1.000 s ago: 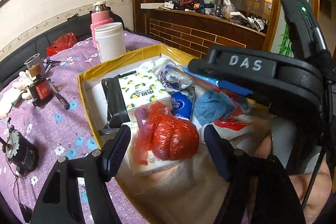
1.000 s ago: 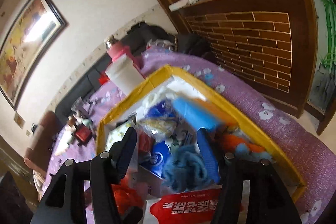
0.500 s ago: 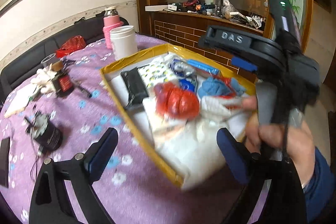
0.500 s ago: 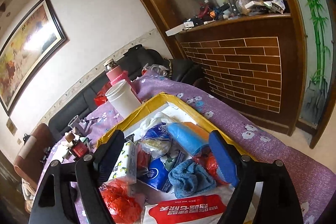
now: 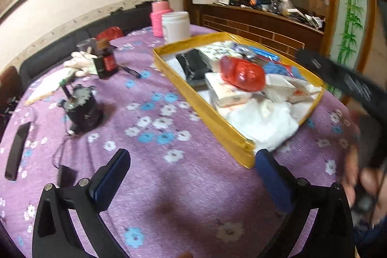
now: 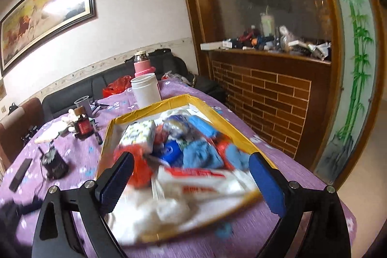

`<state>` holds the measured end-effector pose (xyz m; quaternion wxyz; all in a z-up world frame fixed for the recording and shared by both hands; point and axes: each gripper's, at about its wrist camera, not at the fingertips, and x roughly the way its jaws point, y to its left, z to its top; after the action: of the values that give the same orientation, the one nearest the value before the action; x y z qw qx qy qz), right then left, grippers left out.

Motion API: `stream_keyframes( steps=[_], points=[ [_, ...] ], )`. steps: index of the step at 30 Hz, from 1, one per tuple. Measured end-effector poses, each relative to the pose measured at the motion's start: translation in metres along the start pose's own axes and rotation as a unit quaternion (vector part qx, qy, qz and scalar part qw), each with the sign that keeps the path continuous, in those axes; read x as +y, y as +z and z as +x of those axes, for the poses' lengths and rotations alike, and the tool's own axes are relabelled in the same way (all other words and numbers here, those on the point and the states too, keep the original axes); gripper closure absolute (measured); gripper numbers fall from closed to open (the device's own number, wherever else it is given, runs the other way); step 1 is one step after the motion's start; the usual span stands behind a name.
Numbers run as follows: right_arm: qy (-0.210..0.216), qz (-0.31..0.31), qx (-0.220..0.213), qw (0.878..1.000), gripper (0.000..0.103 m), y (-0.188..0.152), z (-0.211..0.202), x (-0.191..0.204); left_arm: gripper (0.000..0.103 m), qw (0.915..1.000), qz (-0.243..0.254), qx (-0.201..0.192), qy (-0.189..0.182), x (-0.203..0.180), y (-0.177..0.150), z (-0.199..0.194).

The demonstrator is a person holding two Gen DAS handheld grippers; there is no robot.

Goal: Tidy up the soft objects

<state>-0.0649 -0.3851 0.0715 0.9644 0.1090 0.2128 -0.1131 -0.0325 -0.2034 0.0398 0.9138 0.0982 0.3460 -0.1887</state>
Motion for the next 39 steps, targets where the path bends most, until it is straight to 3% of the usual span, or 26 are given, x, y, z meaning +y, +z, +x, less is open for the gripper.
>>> stream_keyframes(
  steps=[8, 14, 19, 26, 39],
  points=[
    [-0.009, -0.010, -0.015, 1.000, 0.001, -0.011, -0.014, 0.004, 0.000, 0.9999, -0.005, -0.003, -0.014, 0.007, 0.000, -0.003],
    [-0.011, -0.016, -0.010, 1.000, 0.001, -0.011, -0.012, 0.008, 0.000, 0.9998, 0.010, 0.014, 0.014, 0.001, 0.006, 0.001],
    [-0.012, -0.022, -0.012, 1.000, 0.001, -0.011, -0.012, 0.010, 0.000, 0.9954, 0.050, -0.001, 0.082, -0.013, 0.002, -0.004],
    [-0.018, -0.037, -0.016, 0.999, 0.001, -0.012, -0.014, 0.017, 0.000, 0.9917, 0.062, -0.011, 0.112, -0.016, 0.002, -0.007],
    [-0.019, -0.034, -0.013, 0.999, 0.001, -0.012, -0.016, 0.016, 0.000, 0.9904, 0.072, -0.008, 0.118, -0.018, -0.001, -0.008]
  ],
)
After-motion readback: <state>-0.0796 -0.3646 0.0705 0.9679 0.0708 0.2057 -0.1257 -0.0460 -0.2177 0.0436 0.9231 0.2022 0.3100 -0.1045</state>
